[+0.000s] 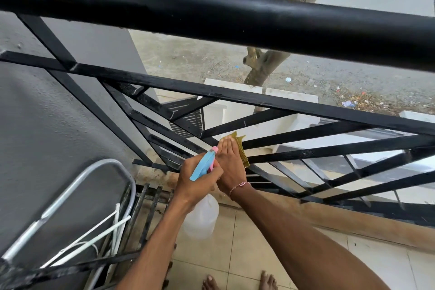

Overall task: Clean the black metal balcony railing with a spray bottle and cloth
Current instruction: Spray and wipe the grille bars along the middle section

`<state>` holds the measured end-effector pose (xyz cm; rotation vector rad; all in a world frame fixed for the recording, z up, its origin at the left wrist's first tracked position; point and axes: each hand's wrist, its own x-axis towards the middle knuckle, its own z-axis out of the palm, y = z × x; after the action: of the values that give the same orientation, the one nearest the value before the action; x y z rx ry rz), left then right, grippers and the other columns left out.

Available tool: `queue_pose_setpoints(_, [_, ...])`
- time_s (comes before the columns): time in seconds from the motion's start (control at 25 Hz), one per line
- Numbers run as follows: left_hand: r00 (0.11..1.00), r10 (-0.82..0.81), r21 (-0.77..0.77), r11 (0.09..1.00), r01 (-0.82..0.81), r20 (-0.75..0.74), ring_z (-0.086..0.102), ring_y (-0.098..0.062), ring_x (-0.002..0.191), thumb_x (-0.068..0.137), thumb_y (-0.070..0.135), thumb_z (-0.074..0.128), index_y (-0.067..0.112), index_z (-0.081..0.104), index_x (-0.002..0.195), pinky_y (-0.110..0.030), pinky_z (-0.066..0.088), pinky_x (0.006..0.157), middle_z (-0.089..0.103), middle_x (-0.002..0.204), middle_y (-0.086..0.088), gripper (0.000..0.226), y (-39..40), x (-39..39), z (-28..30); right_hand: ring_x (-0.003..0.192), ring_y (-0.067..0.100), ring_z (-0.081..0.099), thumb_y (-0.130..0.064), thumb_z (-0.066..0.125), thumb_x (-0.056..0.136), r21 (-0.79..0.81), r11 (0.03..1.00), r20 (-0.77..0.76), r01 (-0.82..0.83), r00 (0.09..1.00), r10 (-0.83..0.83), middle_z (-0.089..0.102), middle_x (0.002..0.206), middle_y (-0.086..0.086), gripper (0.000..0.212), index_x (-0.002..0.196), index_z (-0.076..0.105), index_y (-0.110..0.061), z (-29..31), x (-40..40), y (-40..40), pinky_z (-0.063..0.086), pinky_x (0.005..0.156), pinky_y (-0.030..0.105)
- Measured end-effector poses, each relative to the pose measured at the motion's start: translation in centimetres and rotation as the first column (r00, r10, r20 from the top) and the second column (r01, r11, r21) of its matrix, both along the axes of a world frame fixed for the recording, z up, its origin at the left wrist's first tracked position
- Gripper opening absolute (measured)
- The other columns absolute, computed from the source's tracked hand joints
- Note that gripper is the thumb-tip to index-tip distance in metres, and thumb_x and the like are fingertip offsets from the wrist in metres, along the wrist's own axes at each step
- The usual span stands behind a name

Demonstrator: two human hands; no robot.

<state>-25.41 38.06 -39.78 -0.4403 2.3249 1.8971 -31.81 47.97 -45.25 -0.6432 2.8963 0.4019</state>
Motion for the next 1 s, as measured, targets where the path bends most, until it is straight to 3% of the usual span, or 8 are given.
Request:
queue_pose_setpoints(0.08, [1.0,0.002,0.014,1.0,-0.002,0.012,0.06,-0.019,0.062,0.091,0.007,0.071,0.014,0.067,0.082,-0.031,0.054,0.054,0.058,0.071,-0.009,0.013,-0.4,0.0,-0.5,0.153,0.04,0.012,-0.04,0.036,0.107,-0.047,0.998,0.013,-0.043,0.999,0.044,0.015,0.163,0.027,0.069,0.156,0.012,0.002,-0.4,0.0,0.7,0.001,0.125,0.048])
queue_pose_setpoints(0.28, [0.999,-0.031,0.03,0.999,0.031,0.01,0.061,-0.019,0.066,0.091,0.004,0.07,0.016,0.067,0.081,-0.032,0.056,0.056,0.06,0.073,-0.011,0.016,0.9,-0.5,0.0,0.152,0.038,0.014,-0.04,0.036,0.107,0.105,0.98,-0.012,-0.167,0.986,0.169,0.016,0.164,0.025,0.07,0.157,0.011,0.002,2.8,0.0,3.7,0.01,0.125,0.049])
queue_pose_setpoints(0.4, [0.998,-0.063,0.04,0.997,0.062,0.021,0.06,-0.019,0.068,0.09,0.001,0.068,0.008,0.067,0.082,-0.029,0.055,0.056,0.059,0.075,-0.013,0.011,2.3,-0.8,0.9,0.151,0.041,0.016,-0.033,0.041,0.106,0.17,0.983,-0.045,-0.066,0.996,0.074,0.017,0.162,0.028,0.069,0.155,0.012,0.005,7.0,1.2,6.0,0.012,0.125,0.052])
queue_pose_setpoints(0.52, [0.997,-0.075,0.064,0.995,0.072,0.036,0.062,-0.019,0.07,0.09,0.001,0.07,0.007,0.068,0.087,-0.025,0.055,0.054,0.061,0.078,-0.012,0.006,3.4,-1.1,1.4,0.141,0.044,0.03,-0.023,0.038,0.103,0.196,0.978,-0.133,0.074,0.99,-0.048,0.032,0.15,0.032,0.06,0.149,0.02,0.01,12.8,2.4,10.7,0.021,0.12,0.054])
queue_pose_setpoints(0.64, [0.997,-0.072,0.072,0.995,0.069,0.042,0.065,-0.024,0.076,0.091,0.005,0.071,0.011,0.069,0.091,-0.024,0.056,0.056,0.063,0.086,-0.018,0.007,4.6,-1.2,1.6,0.134,0.038,0.041,-0.01,0.035,0.093,0.066,0.968,-0.215,0.241,0.951,-0.222,0.043,0.14,0.027,0.058,0.147,0.023,0.009,17.0,3.4,15.8,0.027,0.12,0.048])
queue_pose_setpoints(0.8, [0.996,-0.08,0.071,0.995,0.077,0.044,0.068,-0.028,0.083,0.091,0.007,0.072,0.012,0.068,0.092,-0.024,0.057,0.057,0.064,0.094,-0.023,0.006,5.7,-1.2,2.1,0.14,0.043,0.035,-0.013,0.037,0.093,0.019,0.957,-0.255,0.29,0.927,-0.276,0.042,0.144,0.032,0.062,0.148,0.02,0.012,17.1,3.8,16.9,0.017,0.124,0.051])
queue_pose_setpoints(0.88, [0.997,-0.06,0.067,0.996,0.058,0.039,0.067,-0.023,0.08,0.091,0.006,0.072,0.014,0.069,0.09,-0.025,0.058,0.057,0.064,0.091,-0.02,0.008,5.5,-1.1,2.2,0.144,0.047,0.025,-0.016,0.04,0.095,0.009,0.953,-0.189,0.303,0.936,-0.295,0.029,0.151,0.036,0.069,0.151,0.011,0.013,16.2,3.9,15.4,0.01,0.125,0.054])
queue_pose_setpoints(1.0, [1.0,-0.024,0.05,0.998,0.023,0.016,0.066,-0.02,0.076,0.09,0.006,0.073,0.015,0.07,0.088,-0.027,0.058,0.057,0.063,0.084,-0.012,0.01,4.7,-0.8,2.4,0.153,0.04,-0.007,-0.008,0.035,0.098,-0.084,0.988,-0.003,0.13,0.991,-0.131,-0.015,0.161,0.027,0.074,0.155,-0.011,0.004,12.6,5.6,12.7,-0.007,0.122,0.049])
